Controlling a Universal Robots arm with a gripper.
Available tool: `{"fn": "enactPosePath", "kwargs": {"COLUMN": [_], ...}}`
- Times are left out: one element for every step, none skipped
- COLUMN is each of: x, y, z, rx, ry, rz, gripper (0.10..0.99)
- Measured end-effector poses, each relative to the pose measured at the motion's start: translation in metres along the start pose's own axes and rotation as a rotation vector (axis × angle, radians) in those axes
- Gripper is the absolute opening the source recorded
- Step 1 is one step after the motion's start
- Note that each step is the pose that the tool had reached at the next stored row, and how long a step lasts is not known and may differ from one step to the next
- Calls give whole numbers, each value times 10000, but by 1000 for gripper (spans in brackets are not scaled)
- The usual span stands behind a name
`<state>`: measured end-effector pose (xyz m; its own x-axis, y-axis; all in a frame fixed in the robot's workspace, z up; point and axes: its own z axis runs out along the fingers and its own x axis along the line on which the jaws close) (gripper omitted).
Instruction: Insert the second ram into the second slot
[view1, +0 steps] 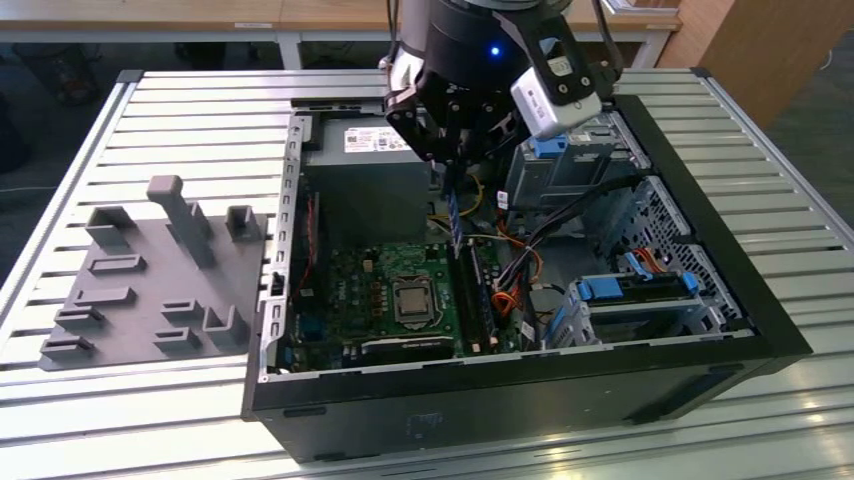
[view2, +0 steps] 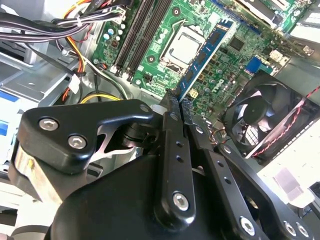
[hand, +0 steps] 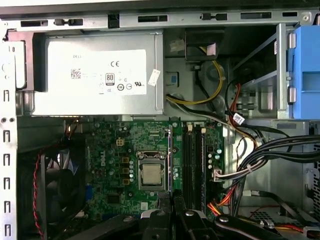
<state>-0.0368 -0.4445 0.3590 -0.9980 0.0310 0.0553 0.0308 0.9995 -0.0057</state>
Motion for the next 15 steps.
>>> {"fn": "enactPosePath", "kwargs": {"x": [-1, -2, -2, -3, -3, -4, -5, -7, -8, -10, -13, -17, -22, -29, -35], "y": [0, 0, 0, 0, 0, 1, 1, 1, 1, 1, 0, 1, 1, 1, 1], "z": [10, 20, 29, 35, 42, 48, 52, 56, 59, 60, 60, 62, 64, 65, 66], "rx": [1, 1, 1, 2, 0, 0, 1, 0, 0, 1, 1, 0, -2, -3, -4], "ry": [-2, -5, -10, -23, -38, -47, -48, -48, -48, -48, -48, -48, -48, -48, -48], "rz": [0, 0, -1, 0, 0, 0, 0, 0, 1, 0, 0, -1, -1, 0, -1], "gripper": [137, 137, 137, 137, 137, 137, 137, 137, 137, 137, 137, 137, 137, 137, 137]}}
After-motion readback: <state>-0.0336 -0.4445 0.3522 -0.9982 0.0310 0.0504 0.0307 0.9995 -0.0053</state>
